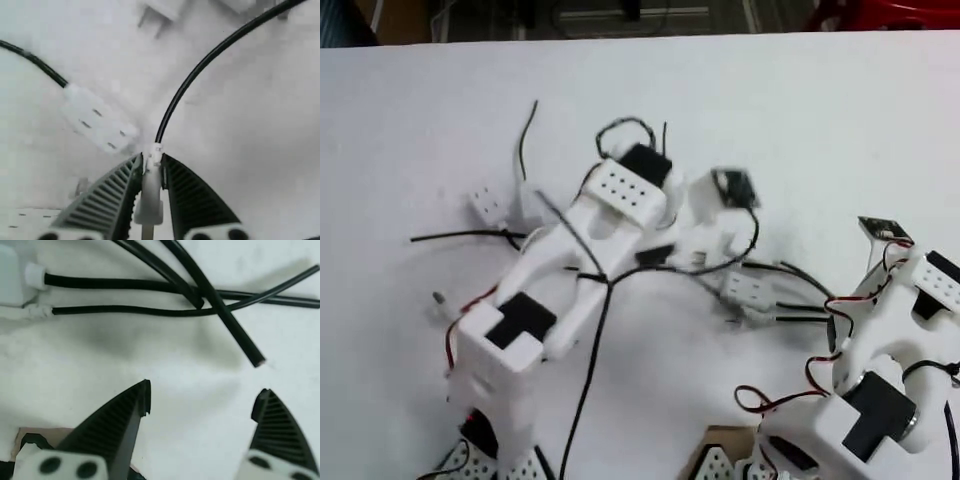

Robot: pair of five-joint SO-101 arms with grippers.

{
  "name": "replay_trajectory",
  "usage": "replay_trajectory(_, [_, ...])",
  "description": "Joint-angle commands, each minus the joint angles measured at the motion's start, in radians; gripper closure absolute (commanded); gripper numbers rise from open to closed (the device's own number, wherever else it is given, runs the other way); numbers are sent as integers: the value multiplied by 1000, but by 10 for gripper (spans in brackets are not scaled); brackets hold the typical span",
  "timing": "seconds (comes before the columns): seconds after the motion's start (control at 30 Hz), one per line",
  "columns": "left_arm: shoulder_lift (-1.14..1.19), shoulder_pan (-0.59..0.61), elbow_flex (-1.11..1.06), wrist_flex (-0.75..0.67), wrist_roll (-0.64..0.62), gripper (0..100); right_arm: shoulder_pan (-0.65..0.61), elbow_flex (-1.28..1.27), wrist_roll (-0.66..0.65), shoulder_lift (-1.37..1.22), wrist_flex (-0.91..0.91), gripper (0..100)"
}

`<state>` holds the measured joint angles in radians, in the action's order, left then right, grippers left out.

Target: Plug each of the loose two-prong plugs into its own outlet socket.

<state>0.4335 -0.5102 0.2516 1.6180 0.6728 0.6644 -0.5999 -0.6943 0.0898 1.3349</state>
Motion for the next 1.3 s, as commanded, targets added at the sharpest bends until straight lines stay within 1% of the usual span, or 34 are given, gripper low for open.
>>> replay_trajectory(0.0, [-50, 41, -190, -110, 9, 976, 4, 3, 2, 35, -8, 676])
replay_trajectory(0.1, [-54, 56, -359, -316, 9, 976, 5, 3, 2, 35, -10, 676])
replay_trajectory(0.17, [-54, 42, -423, -431, 6, 976, 5, 3, 0, 35, -15, 676])
replay_trajectory(0.2, [-54, 25, -442, -471, -6, 976, 5, 3, 2, 35, -27, 676])
replay_trajectory(0.27, [-68, -12, -443, -496, -48, 976, 7, 2, 0, 35, -48, 676])
replay_trajectory(0.37, [-84, -68, -446, -499, -69, 972, 16, 2, -5, 35, -51, 676])
replay_trajectory(0.47, [-90, -82, -460, -491, -68, 962, 18, 2, -6, 35, -51, 676])
replay_trajectory(0.6, [-90, -42, -443, -443, -68, 854, 15, 2, -6, 35, -51, 676])
replay_trajectory(0.67, [-90, -33, -433, -420, -68, 819, 13, 2, -6, 35, -51, 676])
replay_trajectory(0.77, [-90, -33, -423, -379, -64, 832, 15, 2, -6, 35, -51, 676])
replay_trajectory(0.93, [-90, -24, -423, -324, 15, 835, 15, 2, -2, 35, -51, 676])
replay_trajectory(1.27, [-90, 120, -425, -330, 25, 835, -1, -37, 2, 35, -54, 676])
